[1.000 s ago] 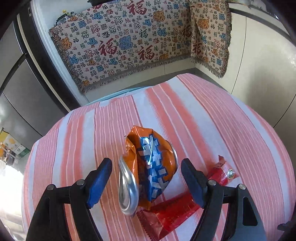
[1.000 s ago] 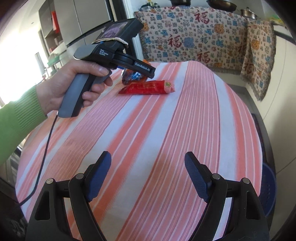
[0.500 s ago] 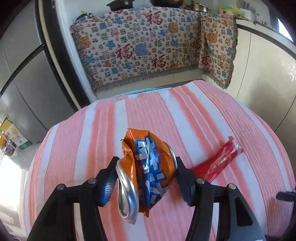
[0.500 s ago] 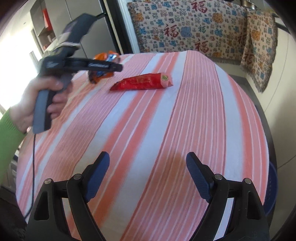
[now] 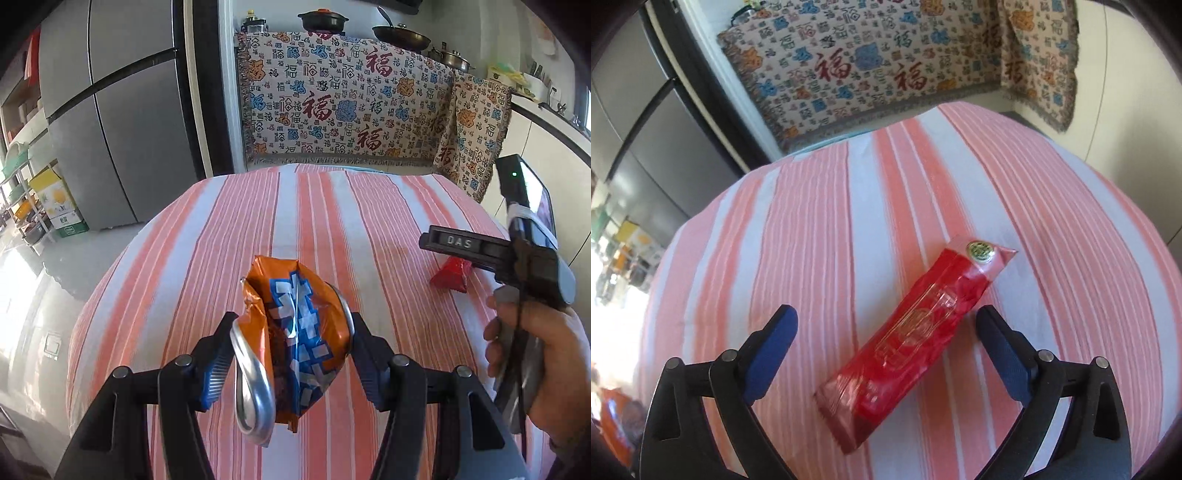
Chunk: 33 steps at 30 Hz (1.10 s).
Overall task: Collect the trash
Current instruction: 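Grasp the crushed orange-and-blue can with the left tool while the right tool grasps the red snack bar, then lift the can with the left tool while the right tool lifts the snack bar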
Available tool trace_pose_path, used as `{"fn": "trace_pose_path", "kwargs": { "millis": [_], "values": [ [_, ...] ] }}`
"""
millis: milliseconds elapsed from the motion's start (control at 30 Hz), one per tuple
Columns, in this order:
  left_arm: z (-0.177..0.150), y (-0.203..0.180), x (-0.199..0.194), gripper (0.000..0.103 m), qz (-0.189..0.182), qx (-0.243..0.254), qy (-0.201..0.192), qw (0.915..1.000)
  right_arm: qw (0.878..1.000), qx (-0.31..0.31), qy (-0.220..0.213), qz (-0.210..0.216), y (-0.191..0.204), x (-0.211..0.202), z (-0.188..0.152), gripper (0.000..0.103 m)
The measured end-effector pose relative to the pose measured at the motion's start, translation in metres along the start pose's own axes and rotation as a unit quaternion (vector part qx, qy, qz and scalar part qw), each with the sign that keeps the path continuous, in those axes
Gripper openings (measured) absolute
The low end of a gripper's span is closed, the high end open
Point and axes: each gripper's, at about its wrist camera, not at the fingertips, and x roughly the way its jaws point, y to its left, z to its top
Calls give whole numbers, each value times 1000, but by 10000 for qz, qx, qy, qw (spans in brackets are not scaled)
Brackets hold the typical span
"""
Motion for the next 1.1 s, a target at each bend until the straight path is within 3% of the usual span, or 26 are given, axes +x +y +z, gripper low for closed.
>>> {"fn": "trace_pose_path", "kwargs": {
  "millis": [67,100,200,333,433,533,600,633,667,800,867,1100],
  "values": [
    [-4,-1,-2,60,-64,56,36,10000,9989,-364,-107,-282,-3,-1,1,41],
    [-6,-2,-3,60,-99,86,56,9999,9985,-515,-111,-156,-10,-5,-1,32],
    [-12,-10,-7,60,-304,122,134,9994,9922,-1184,-26,402,-25,-21,-16,26],
    [-27,-33,-12,60,-597,263,263,9975,9716,-2042,175,1182,-48,-59,-58,26],
    [-39,-56,-13,60,-694,431,316,9962,9599,-2424,272,1382,-68,-87,-92,26],
    [-53,-75,-9,61,-678,553,351,9955,9584,-2506,167,1358,-85,-103,-115,30],
    [-61,-84,-4,63,-560,638,344,9958,9607,-2410,99,1375,-90,-105,-123,48],
    [-64,-87,-5,63,-452,705,252,9962,9626,-2339,75,1362,-91,-105,-124,65],
    [-66,-90,-4,66,-333,770,243,9962,9643,-2266,50,1370,-91,-104,-125,73],
    [-79,-79,-5,76,-286,653,341,9969,9651,-2334,142,1179,-84,-103,-127,84],
    [-89,-67,-8,76,-348,486,391,9974,9648,-2363,151,1142,-83,-102,-128,90],
    [-97,-56,-22,76,-580,264,348,9974,9636,-2360,343,1204,-85,-104,-124,92]
  ]
}}
